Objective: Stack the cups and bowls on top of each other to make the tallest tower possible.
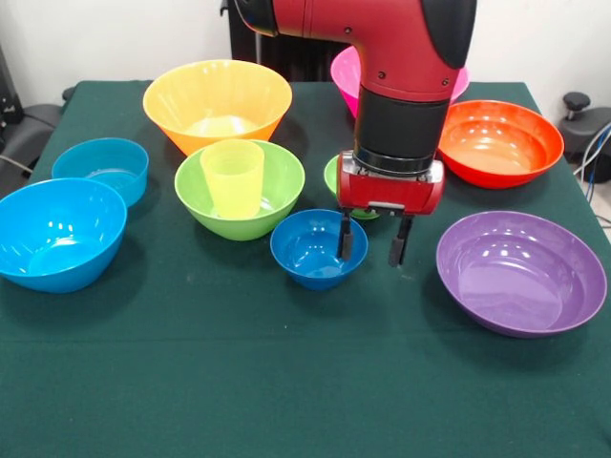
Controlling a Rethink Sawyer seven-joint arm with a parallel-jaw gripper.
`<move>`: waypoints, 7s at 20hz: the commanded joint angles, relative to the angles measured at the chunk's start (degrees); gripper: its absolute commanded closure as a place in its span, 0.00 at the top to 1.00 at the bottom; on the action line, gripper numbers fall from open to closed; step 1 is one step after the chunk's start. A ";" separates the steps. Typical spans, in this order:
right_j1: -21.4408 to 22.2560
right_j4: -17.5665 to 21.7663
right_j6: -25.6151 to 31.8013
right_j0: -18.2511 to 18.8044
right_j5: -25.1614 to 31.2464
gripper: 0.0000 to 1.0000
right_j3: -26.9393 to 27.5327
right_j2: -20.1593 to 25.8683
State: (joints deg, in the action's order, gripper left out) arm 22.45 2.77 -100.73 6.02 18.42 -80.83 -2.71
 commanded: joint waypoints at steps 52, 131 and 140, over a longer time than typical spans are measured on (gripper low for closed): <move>2.62 -0.56 -5.66 -5.97 11.03 0.00 0.24 -3.21; 8.22 2.19 -7.34 -6.40 -4.93 0.00 -17.32 -13.98; 6.69 1.46 -7.48 -6.75 -6.29 0.00 -17.10 -13.64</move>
State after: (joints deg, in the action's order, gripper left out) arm 31.46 2.63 -100.73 -0.29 15.14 -97.16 -20.81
